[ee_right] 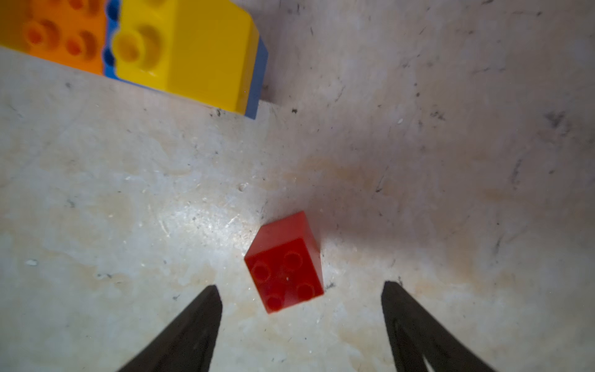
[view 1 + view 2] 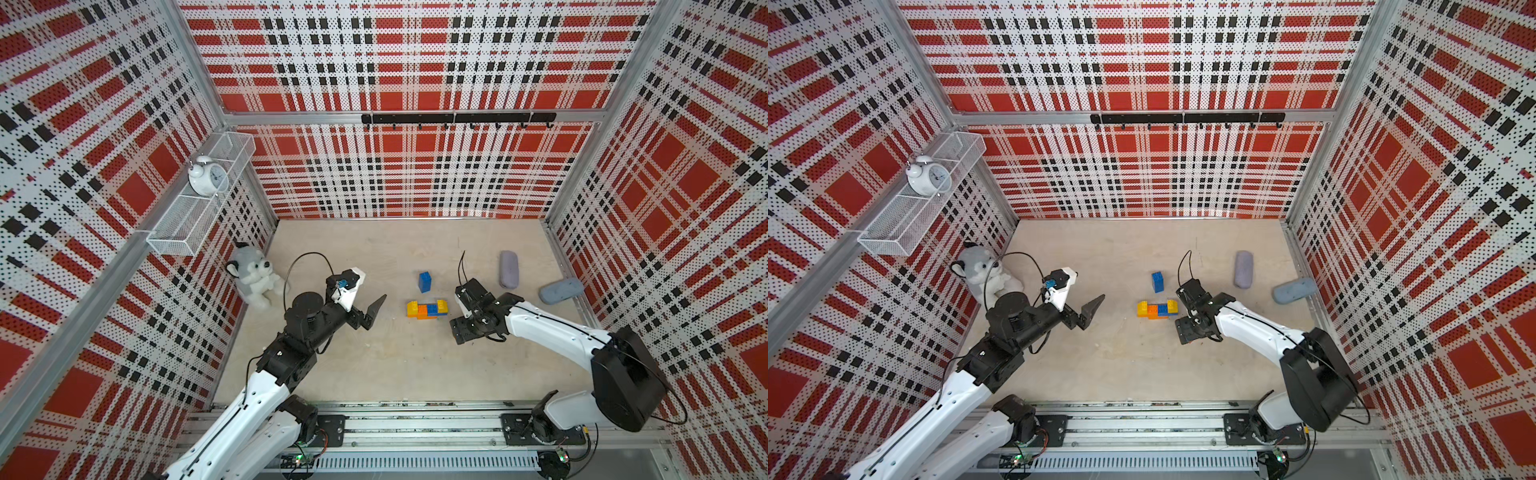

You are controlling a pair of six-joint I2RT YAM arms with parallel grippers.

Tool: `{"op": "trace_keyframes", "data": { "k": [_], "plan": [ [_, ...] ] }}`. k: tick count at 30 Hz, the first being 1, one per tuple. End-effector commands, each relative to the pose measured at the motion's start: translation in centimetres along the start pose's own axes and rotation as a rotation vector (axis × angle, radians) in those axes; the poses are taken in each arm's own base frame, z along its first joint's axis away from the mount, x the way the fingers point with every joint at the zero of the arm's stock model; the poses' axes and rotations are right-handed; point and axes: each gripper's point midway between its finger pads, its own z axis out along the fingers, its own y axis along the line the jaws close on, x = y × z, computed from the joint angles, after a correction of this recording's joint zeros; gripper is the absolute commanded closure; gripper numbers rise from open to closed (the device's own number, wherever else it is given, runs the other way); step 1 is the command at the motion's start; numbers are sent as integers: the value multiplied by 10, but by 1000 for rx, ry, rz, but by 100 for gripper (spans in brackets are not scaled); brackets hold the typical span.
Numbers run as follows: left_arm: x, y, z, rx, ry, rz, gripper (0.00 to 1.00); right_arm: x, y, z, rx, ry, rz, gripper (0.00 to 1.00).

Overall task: Assemble a fork with lego
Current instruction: Pick up the lego brick from the center of the board.

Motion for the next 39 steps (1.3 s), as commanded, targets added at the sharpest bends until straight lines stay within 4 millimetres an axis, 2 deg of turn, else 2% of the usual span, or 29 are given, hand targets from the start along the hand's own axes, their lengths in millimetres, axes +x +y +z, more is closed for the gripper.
{"op": "trace_keyframes", "data": {
  "k": [1, 6, 11, 19, 24, 26, 29, 33, 36, 39],
  "plan": [
    [-31, 8, -10, -18, -146, -56, 2, -13, 5, 4, 12, -20, -34, 21],
    [-26, 16, -10, -35, -129, -45, 2, -13, 13, 16, -3, 17, -55, 32],
    [-24, 17, -8, -24, -124, -32, 2, -10, 17, 23, -17, 33, -62, 38],
    [-26, 22, -8, -47, -133, -48, 2, -7, 22, 20, -32, 48, -52, 52],
    [-23, 23, -6, -44, -123, -53, 2, -9, 23, 15, -35, 46, -38, 70],
    [-22, 23, -5, -44, -118, -55, 2, -14, 24, 6, -28, 28, -25, 77],
    [-21, 27, -6, -69, -118, -69, 2, -24, 26, -16, -29, -17, 8, 77],
    [-14, 33, -9, -111, -123, -104, 2, -44, 39, -52, -57, -96, 89, 78],
    [-9, 26, -13, -81, -143, -96, 2, -57, 52, -72, -61, -141, 175, 77],
    [-2, 16, -17, -36, -147, -85, 2, -71, 62, -79, -43, -155, 249, 77]
  ]
}}
